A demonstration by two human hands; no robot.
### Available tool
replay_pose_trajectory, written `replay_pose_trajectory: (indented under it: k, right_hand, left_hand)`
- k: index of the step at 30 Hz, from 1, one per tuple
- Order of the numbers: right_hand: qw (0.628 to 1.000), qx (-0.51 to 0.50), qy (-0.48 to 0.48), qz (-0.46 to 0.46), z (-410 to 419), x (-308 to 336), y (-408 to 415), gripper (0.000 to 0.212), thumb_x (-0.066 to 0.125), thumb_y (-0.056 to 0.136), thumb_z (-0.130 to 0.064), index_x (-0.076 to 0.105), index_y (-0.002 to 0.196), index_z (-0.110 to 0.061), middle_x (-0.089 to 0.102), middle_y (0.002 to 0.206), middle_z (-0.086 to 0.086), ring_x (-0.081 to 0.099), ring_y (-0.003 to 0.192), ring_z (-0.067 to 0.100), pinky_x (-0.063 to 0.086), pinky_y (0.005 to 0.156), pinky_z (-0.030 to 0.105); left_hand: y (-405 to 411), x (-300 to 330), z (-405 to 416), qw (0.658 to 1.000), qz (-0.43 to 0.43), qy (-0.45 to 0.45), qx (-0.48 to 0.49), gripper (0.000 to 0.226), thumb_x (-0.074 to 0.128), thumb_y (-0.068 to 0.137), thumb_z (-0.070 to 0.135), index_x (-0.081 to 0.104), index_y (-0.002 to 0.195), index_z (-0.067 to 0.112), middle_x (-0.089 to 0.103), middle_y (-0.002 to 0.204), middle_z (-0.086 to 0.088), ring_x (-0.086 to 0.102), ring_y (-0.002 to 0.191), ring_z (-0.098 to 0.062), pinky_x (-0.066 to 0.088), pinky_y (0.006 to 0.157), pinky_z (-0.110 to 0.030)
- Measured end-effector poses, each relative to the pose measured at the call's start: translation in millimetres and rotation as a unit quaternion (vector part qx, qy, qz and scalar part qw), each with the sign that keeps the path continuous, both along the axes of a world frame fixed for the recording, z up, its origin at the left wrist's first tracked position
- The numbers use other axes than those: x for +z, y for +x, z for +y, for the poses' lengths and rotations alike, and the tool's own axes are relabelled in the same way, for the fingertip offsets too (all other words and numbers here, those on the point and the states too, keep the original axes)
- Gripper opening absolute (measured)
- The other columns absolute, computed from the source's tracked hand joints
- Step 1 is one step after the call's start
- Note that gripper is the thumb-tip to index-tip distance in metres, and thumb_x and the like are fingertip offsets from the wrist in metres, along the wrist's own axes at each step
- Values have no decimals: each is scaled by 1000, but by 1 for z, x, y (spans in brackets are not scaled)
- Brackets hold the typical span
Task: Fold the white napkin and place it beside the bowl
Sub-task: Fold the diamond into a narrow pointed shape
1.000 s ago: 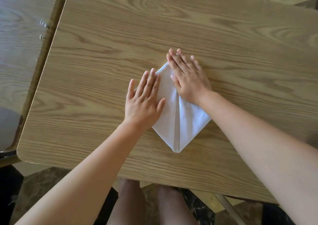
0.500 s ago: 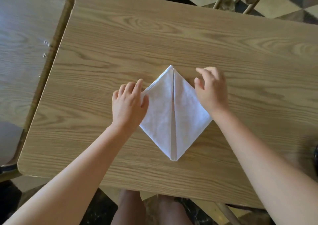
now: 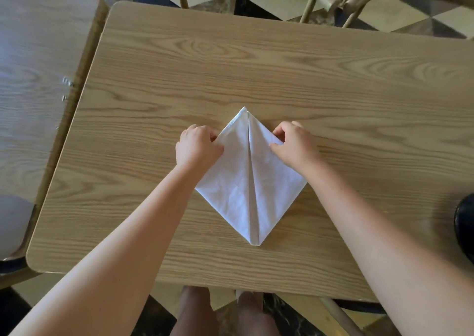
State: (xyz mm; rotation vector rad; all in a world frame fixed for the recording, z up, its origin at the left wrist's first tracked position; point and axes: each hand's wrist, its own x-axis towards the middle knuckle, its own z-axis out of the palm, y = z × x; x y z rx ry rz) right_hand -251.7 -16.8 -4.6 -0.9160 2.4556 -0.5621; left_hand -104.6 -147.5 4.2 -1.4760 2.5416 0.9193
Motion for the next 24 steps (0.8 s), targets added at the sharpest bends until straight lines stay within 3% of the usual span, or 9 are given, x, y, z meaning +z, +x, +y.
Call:
replay_pose_trajectory:
  k: [2, 5, 8, 11, 13, 16, 18, 20, 24]
  right_hand:
    - [999, -7, -6, -32, 4, 6, -2, 8, 62, 79, -14, 55, 83, -18, 59, 89, 1, 53, 82, 21, 34, 66, 25]
    - [995, -25, -47, -84, 11, 21, -9, 9, 63, 79, -11, 64, 86, -17, 62, 82, -3, 56, 76, 13, 38, 56, 23]
    - [992, -38, -94, -80, 15, 47, -20, 11, 65, 79, -12, 69, 88, -15, 64, 79, -5, 58, 76, 11, 40, 63, 22]
    - [982, -54, -181, -16, 16, 88, -33, 9, 64, 77, -12, 68, 82, -19, 64, 75, -9, 58, 70, 6, 42, 63, 19]
    - [968, -45, -242, 40, 20, 116, -37, 9, 63, 77, -12, 67, 81, -18, 65, 76, -9, 57, 70, 4, 42, 63, 14]
    - [938, 4, -301, 171, 38, 139, -38, 7, 63, 74, -11, 66, 80, -13, 66, 79, -2, 59, 73, 14, 47, 69, 32]
    - [921, 58, -299, 243, 57, 132, -35, 11, 62, 70, -11, 65, 81, -14, 66, 79, 0, 60, 76, 21, 45, 73, 43]
    - [919, 117, -240, 289, 83, 102, -24, 16, 65, 65, -12, 65, 81, -16, 66, 81, -1, 60, 81, 23, 39, 80, 41]
    - [947, 165, -120, 248, 147, 28, 12, 36, 65, 63, -27, 67, 99, -19, 67, 103, 0, 56, 105, 18, 30, 99, 44]
  left_hand:
    - [0, 4, -2, 999, 28, 38, -4, 13, 62, 77, 16, 64, 88, 10, 61, 91, -5, 55, 89, -24, 43, 68, -30]
    - [-3, 17, -4, 996, 61, 57, -18, 12, 63, 79, 17, 63, 89, 10, 61, 84, 2, 54, 78, -18, 39, 56, -20]
    - [-15, 40, -8, 992, 119, 19, -40, 5, 64, 78, 14, 62, 82, 16, 56, 74, 8, 54, 76, -15, 34, 52, -14]
    - [-30, 77, -11, 972, 229, -28, -43, 5, 64, 77, 13, 61, 81, 16, 55, 70, 12, 54, 74, -14, 35, 58, -5]
    - [-37, 99, -9, 951, 299, -56, -52, 7, 63, 76, 12, 60, 79, 17, 57, 74, 13, 56, 76, -12, 37, 64, -8]
    - [-36, 116, 1, 919, 355, -134, -105, 8, 65, 74, 8, 59, 78, 11, 55, 76, 11, 51, 74, -6, 36, 66, -8]
    - [-28, 109, 15, 907, 353, -167, -159, 11, 63, 70, 4, 59, 79, 9, 56, 79, 6, 47, 76, -5, 35, 70, -10]
    - [-10, 81, 31, 913, 304, -165, -216, 18, 58, 66, 1, 60, 81, 10, 60, 83, 1, 51, 81, -13, 37, 76, -18]
    - [45, 14, 60, 910, 181, -147, -343, 51, 39, 59, 7, 65, 103, 10, 67, 109, -2, 60, 102, -21, 40, 96, -37]
